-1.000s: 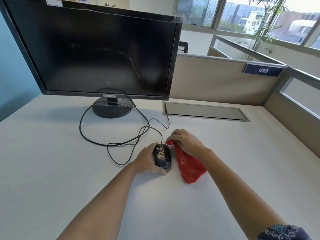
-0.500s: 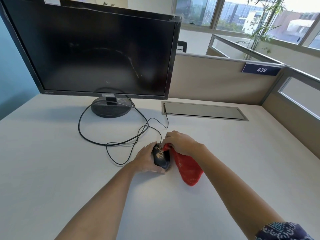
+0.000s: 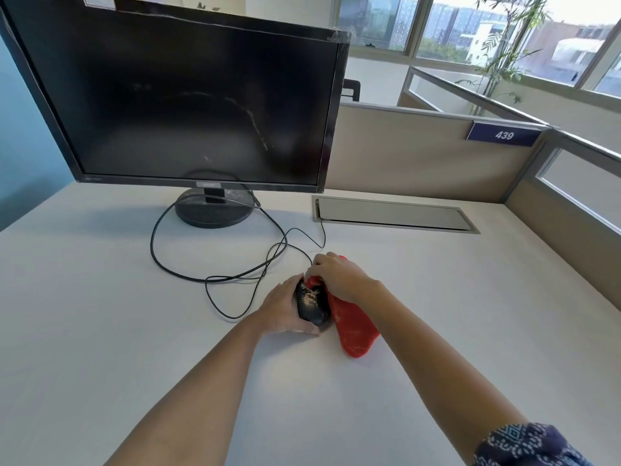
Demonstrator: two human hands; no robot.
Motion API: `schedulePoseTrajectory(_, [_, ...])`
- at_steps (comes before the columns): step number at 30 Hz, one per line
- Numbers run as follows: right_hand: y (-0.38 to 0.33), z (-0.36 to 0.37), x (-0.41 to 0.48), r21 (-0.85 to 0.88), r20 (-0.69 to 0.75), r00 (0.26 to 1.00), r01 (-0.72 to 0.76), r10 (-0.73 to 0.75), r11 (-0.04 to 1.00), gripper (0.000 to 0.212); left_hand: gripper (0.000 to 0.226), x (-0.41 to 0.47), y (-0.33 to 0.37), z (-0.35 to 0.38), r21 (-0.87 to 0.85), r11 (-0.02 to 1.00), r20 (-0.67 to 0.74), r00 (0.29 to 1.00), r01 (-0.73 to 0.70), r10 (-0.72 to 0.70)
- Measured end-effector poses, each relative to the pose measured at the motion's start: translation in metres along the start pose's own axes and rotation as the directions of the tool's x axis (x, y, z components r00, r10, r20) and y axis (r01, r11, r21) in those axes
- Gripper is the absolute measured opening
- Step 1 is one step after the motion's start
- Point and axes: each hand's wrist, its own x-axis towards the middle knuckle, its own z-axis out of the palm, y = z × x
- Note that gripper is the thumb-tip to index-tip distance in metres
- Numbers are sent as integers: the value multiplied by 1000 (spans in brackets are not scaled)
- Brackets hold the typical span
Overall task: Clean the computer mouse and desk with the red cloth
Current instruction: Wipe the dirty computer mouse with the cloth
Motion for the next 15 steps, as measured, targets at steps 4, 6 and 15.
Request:
schedulePoseTrajectory(4, [8, -7, -6, 82, 55, 998, -12, 8, 997, 42, 124, 0, 0, 0, 18, 999, 24, 999, 34, -35])
schedulePoseTrajectory(6, [10, -11, -5, 149, 6, 1000, -30, 29, 988, 42, 122, 0, 0, 0, 2, 1000, 21, 999, 28, -28])
schedulePoseTrajectory(15, [-14, -3, 13, -37, -26, 999, -42, 41, 998, 41, 115, -1, 3, -1, -86, 996, -17, 1000, -3, 2])
